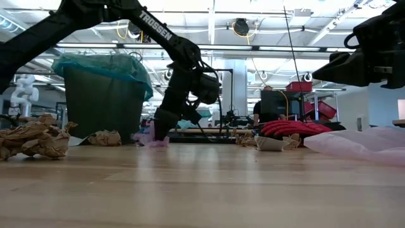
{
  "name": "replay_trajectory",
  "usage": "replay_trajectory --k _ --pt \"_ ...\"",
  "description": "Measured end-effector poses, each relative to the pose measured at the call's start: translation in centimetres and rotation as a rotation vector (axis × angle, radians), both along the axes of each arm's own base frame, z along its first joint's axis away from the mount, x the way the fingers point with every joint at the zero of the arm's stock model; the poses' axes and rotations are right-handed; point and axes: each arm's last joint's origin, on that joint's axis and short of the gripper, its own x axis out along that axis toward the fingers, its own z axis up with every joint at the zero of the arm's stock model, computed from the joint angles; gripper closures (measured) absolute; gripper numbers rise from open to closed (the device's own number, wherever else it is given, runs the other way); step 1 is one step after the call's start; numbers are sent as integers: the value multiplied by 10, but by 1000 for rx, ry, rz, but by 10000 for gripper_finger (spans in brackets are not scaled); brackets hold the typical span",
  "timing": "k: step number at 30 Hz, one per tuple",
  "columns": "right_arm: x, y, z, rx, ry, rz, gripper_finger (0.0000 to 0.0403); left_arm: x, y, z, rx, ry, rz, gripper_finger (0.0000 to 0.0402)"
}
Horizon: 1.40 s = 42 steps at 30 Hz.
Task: Place trash/remove bag and relplace
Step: Put the pink plastic bag into the black trash bin
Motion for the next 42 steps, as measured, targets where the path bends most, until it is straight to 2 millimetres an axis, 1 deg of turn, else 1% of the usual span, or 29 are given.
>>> replay_trajectory --k 2,4,6,7,8,13,18,21,24,29,33,35,38,42 --pt "0 0 0 0 1 0 403 1 -3 2 4 -2 -8 265" --pt "0 0 0 0 0 0 403 2 -7 7 6 -16 -21 312" --pt "0 0 0 0 1 0 403 3 -10 18 4 -65 -27 369" --pt "0 0 0 0 0 0 403 2 -12 26 5 -87 -24 384" --pt "0 0 0 0 0 0 403 1 -14 35 10 -109 -22 389" --pt "0 0 0 0 -1 0 403 -8 -26 82 57 -220 -20 398" --pt "0 0 0 0 -3 0 403 -30 -42 142 122 -365 21 399" --pt "0 0 0 0 -3 0 403 -47 -52 176 176 -459 37 400" --pt "0 0 0 -1 -3 0 403 -69 -63 210 297 -536 62 400" --pt "0 0 0 -7 -2 1 403 -107 -75 253 512 -630 136 401" --pt "0 0 0 -7 -2 1 403 -139 -77 276 676 -666 248 401" --pt "0 0 0 -8 -2 1 403 -152 -75 282 725 -660 303 401" --pt "0 0 0 -8 -2 1 403 -168 -69 284 747 -621 382 401" --pt "0 0 0 -8 -2 1 403 -181 -55 278 743 -515 459 401"
